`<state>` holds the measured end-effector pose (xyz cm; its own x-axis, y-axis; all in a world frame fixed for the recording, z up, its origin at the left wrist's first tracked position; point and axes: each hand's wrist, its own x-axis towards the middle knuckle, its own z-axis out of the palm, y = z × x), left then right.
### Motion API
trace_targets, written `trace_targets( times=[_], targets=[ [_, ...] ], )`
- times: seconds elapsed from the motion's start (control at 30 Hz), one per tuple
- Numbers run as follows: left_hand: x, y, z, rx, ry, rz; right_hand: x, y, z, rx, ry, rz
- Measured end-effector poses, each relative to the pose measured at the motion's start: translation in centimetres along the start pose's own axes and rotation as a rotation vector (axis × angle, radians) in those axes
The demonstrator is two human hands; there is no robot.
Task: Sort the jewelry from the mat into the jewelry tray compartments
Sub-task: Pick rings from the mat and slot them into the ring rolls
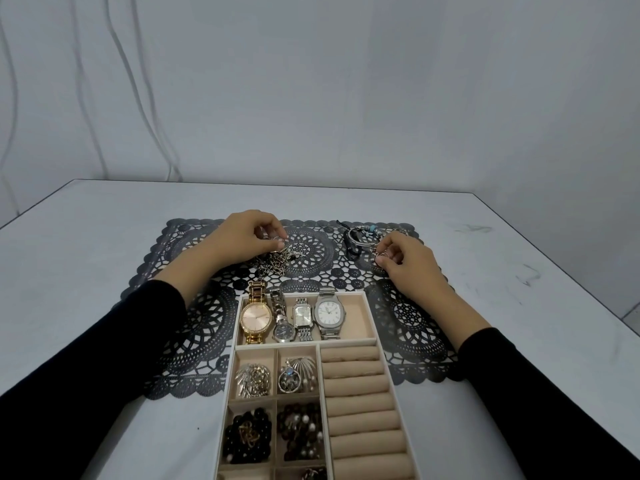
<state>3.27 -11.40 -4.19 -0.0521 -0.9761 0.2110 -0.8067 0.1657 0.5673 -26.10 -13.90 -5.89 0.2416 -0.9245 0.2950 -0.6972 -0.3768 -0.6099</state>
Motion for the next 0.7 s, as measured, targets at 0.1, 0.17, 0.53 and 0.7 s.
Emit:
trace_targets(
  times=[0.1,0.17,0.53,0.7],
  targets=[
    [-0.1,0.0,0.1,-0.005,0.005,0.004,-0.2,0.0,0.0,0.054,0.026,0.004],
    [-0.1,0.1,0.1,0.006,0.011,0.006,-0.3,0.1,-0.1,0.091,0.045,0.003],
    [-1.3,1.0,-0.2,-0.076,0.202,-0.013,-0.7,0.5,-0.9,0.290,0.124,0.090],
    [-2.1,1.4,-0.3,-0.135,0.294,-0.027,-1.2,0.5,-1.2,0.457,0.138,0.141]
  ],
)
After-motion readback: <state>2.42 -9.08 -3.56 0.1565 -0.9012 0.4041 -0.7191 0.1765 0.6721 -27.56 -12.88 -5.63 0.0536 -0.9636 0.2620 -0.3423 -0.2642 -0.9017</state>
